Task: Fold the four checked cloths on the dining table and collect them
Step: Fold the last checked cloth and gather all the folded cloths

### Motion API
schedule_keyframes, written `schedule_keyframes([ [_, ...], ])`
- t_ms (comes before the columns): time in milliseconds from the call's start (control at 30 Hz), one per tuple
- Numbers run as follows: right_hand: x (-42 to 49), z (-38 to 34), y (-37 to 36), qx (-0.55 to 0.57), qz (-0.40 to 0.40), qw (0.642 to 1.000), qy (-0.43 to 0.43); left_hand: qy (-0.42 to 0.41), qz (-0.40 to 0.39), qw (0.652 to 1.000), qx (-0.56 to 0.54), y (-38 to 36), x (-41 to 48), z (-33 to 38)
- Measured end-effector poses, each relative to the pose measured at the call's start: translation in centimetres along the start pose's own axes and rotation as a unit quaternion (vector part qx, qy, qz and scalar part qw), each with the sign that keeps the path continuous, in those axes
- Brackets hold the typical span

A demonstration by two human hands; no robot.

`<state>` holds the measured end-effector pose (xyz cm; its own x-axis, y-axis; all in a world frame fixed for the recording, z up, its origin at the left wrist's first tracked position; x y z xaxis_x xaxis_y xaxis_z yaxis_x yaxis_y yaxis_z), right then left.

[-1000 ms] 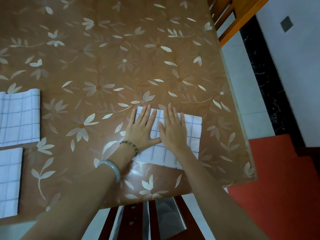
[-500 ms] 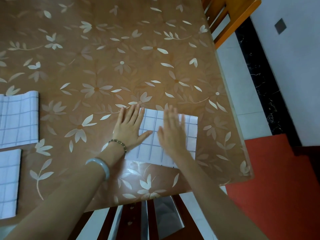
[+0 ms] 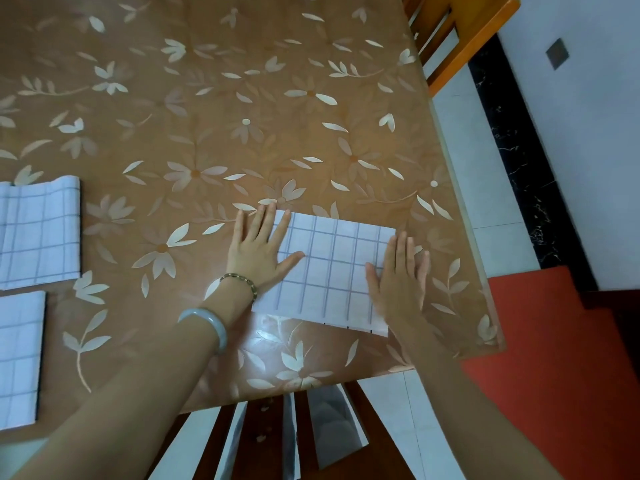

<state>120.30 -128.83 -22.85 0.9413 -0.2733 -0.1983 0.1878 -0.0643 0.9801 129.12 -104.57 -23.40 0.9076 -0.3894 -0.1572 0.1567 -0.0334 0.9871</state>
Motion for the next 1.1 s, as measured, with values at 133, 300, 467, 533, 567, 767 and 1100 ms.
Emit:
schedule_keyframes([
  [133,-1.9,-8.0,1.1,0.062,0.027,0.995,0.078,-0.001,-0.003,1.000,-0.010,0.0,0.0,0.0],
  [300,-3.5,-10.5,-1.0,0.051,-0.020,0.989,0.139,-0.005,0.005,0.999,-0.031,0.0,-0.1,0.0],
  [467,-4.1,-3.2,-1.8,0.006,-0.009,0.994,0.113,-0.001,-0.007,0.999,-0.034,0.0,-0.1,-0.2],
  [533,-4.4,-0.5,-1.9,-0.003,-0.011,0.996,0.093,-0.001,-0.012,0.999,-0.040,0.0,-0.1,-0.2],
  [567,-4.6,0.7,-1.9,-0.008,-0.013,0.996,0.086,-0.001,-0.015,0.999,-0.040,0.0,-0.2,-0.2],
  [767,-2.2,0.7,1.8,0.093,0.028,0.987,0.126,0.065,-0.014,0.992,-0.104,1.8,-1.3,0.6],
  [1100,9.2,-7.4,5.4,0.243,-0.116,0.945,0.184,0.307,-0.068,0.901,-0.298,4.0,-5.3,1.7],
])
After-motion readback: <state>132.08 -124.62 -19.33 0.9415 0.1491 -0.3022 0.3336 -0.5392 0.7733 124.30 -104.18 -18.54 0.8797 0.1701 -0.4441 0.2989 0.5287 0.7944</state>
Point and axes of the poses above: each hand's wrist, its own x-axis towards the middle knuckle, its own y-axis out of the back of the hand, z = x × y, the point moved 4 cm from there along x, towards the middle knuckle, and after that the axes turned 5 degrees about -z, right-handed, at the moved point
